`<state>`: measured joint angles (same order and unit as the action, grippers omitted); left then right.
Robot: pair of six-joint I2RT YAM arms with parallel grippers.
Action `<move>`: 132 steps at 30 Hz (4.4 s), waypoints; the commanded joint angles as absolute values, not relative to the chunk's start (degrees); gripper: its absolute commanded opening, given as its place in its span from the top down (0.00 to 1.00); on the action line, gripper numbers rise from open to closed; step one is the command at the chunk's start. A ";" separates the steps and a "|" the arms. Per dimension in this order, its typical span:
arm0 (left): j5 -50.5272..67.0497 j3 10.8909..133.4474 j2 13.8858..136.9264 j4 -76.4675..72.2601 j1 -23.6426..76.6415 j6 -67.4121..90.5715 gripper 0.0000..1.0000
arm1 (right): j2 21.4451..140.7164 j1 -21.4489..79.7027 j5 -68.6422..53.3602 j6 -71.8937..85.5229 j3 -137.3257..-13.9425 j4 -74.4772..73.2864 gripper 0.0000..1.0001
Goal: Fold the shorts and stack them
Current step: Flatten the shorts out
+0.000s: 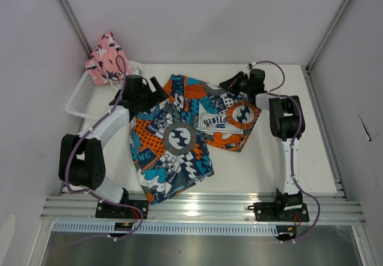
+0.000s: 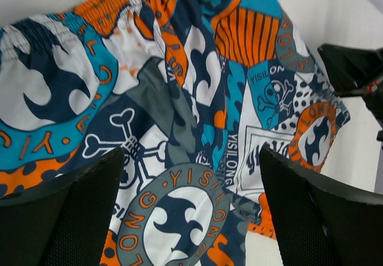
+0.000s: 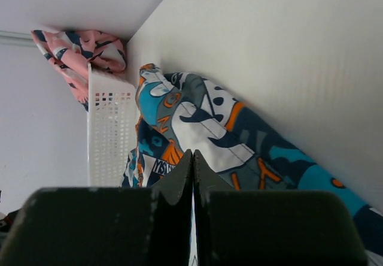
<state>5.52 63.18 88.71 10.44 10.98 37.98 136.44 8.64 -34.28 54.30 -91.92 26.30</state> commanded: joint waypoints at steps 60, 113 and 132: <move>10.11 57.39 60.30 33.57 1.50 38.76 0.03 | 89.11 59.22 8.25 28.12 -61.52 -6.75 0.36; 13.18 51.07 59.50 32.26 -5.36 34.80 0.04 | 104.26 86.13 16.52 29.53 -65.70 -19.07 1.00; 11.34 42.98 71.54 18.02 -1.23 40.60 0.20 | 77.61 94.39 21.71 39.28 -44.21 -31.37 1.00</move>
